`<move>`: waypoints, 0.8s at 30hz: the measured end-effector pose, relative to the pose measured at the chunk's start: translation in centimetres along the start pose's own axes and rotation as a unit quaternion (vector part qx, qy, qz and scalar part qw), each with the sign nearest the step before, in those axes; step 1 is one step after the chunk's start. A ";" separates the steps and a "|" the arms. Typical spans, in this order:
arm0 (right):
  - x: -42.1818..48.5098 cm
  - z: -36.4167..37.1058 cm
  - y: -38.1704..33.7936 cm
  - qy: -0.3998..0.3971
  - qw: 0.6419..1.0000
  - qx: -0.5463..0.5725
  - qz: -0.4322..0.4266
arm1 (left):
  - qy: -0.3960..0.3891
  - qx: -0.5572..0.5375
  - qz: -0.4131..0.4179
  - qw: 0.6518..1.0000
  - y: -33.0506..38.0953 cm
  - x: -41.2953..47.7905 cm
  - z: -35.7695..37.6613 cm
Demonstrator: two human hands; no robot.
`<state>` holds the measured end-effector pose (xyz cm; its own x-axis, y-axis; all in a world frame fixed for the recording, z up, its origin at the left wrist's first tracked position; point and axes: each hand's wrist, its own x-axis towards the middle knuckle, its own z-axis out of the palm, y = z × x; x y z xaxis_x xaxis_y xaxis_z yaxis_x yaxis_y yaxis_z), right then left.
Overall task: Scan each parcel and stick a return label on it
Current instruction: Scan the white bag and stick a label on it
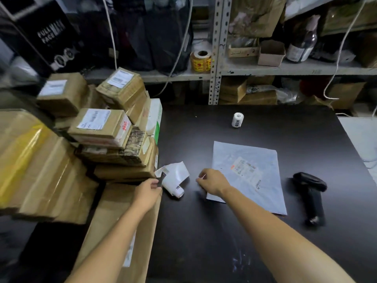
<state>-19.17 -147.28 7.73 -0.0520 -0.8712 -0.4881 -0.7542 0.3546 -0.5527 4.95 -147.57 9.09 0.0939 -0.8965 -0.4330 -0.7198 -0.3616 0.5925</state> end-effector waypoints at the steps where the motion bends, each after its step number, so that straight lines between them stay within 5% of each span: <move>1: 0.4 0.9 -0.8 -0.013 1.000 0.005 0.002 | -0.013 0.001 0.000 1.000 -0.5 0.2 0.2; 8: 2.5 3.6 -4.5 -0.059 0.997 0.038 0.027 | -0.051 -0.022 0.022 0.998 -1.5 2.2 2.0; 14: 3.3 1.8 -4.8 -0.019 0.956 0.286 0.065 | -0.027 -0.037 0.049 0.998 0.1 2.9 2.7; 24: 4.8 -4.1 -3.2 0.087 0.937 0.332 0.067 | -0.132 -0.135 0.067 0.980 3.1 4.6 4.7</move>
<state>-19.66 -154.00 9.96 -0.2674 -0.8249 -0.4980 -0.1622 0.5480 -0.8206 -0.08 -151.64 5.75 -0.1954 -0.8564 -0.4779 -0.5028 -0.3309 0.7986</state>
